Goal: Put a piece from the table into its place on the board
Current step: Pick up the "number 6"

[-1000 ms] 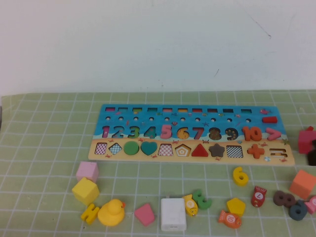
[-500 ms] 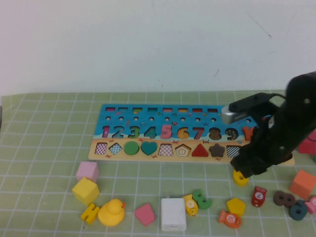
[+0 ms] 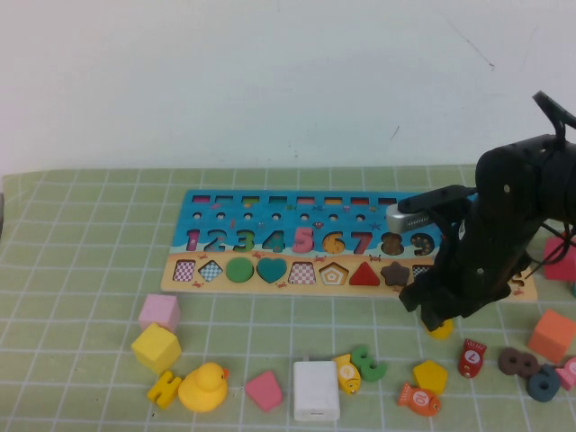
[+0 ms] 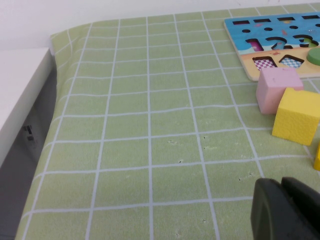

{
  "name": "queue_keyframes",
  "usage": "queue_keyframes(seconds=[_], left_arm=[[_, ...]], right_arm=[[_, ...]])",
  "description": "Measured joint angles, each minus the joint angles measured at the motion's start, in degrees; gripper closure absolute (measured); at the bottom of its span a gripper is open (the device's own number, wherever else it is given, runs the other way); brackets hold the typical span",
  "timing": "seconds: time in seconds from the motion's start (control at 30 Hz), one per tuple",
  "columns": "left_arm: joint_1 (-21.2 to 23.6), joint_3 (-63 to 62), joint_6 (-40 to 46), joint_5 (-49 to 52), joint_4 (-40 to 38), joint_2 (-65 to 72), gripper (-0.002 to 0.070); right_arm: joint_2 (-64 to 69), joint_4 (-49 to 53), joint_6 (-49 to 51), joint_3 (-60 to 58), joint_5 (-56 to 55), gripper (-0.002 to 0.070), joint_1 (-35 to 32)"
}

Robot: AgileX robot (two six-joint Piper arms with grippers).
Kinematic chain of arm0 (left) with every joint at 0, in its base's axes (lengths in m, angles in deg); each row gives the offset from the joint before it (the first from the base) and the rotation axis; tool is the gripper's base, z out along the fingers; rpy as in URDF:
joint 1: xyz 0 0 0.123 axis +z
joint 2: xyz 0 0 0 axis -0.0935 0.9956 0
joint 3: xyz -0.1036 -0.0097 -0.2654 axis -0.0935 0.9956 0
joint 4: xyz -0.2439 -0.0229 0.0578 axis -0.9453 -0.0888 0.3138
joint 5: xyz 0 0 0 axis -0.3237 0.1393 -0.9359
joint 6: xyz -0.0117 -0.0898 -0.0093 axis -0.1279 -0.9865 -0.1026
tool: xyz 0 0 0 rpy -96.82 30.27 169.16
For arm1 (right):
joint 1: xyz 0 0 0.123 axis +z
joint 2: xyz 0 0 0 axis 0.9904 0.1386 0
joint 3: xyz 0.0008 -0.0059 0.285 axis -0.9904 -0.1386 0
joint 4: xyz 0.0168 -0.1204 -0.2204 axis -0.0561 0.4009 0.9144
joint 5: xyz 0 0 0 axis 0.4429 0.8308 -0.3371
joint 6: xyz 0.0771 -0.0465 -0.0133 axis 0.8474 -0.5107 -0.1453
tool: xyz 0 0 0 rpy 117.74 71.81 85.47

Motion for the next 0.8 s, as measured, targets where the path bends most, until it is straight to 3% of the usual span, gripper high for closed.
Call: queue_keyframes(seconds=[0.33, 0.8], left_arm=[[0.0, 0.0, 0.0, 0.0, 0.0, 0.0, 0.0677], [0.0, 0.0, 0.0, 0.0, 0.0, 0.0, 0.0677]], right_arm=[[0.5, -6.1, -2.2, 0.5, -0.6, 0.0293, 0.0], [0.5, -5.7, -2.4, 0.5, -0.7, 0.0293, 0.1]])
